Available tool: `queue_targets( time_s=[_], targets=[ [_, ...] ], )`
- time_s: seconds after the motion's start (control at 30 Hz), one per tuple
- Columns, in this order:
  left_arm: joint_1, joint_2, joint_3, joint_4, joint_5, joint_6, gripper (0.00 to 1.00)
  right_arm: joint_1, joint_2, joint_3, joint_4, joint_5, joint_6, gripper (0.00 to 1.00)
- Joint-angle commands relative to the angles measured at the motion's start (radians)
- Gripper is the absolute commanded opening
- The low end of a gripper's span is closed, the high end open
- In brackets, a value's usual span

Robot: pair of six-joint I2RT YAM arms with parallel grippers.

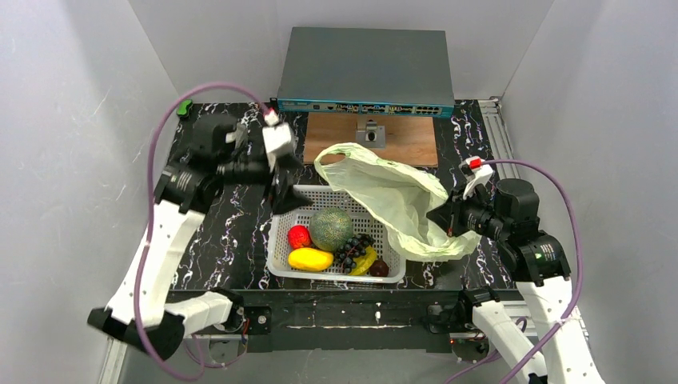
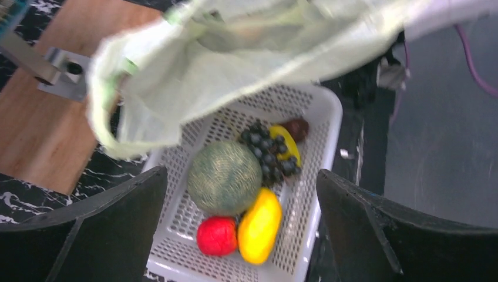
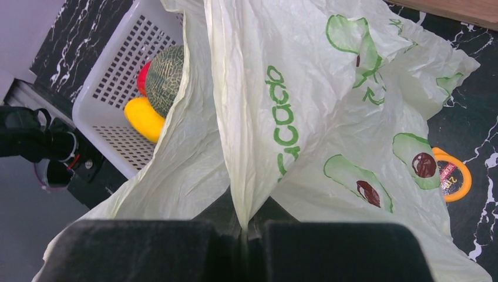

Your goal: Place the fake fruits into the plastic bag and tie a complex knot

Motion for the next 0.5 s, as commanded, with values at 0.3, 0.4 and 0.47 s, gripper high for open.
queue_targets(
  time_s=[0.3,0.4,0.47],
  targets=[
    [-0.286,-0.032,-0.310,-0.164,-0.163,0.476,0.78,-0.058,0.005,0.006,0.088,-0.069,0.069,0.01],
    [-0.369,0.031,-0.325,-0.063,-0.223,0.458,0.77,-0.063,0.012,0.013,0.090,-0.073,0.077,0.01],
    [-0.420,0.076,-0.328,-0.034,-0.259,0.469,0.76,-0.064,0.017,0.017,0.090,-0.077,0.082,0.01]
  ],
)
